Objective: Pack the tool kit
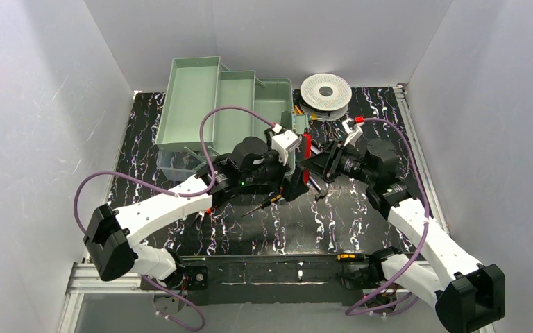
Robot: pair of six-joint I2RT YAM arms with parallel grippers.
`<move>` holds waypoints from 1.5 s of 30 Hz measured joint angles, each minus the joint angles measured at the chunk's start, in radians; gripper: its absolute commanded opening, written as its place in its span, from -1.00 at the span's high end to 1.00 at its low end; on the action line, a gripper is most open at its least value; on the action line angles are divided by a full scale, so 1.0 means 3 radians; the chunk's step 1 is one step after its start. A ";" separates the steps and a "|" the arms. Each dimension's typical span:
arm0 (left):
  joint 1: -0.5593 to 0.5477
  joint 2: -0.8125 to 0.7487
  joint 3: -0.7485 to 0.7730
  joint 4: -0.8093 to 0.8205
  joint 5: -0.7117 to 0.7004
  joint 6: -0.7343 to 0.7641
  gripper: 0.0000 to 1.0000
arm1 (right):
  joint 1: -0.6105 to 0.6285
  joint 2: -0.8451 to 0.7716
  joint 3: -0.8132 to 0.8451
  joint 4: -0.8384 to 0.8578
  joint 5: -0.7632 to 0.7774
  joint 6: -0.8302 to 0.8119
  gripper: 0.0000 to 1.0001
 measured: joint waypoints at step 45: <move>0.1572 0.0544 0.1631 -0.1867 -0.0969 0.0420 1.00 | 0.0195 -0.0540 -0.0168 -0.0680 0.1253 -0.0460 -0.40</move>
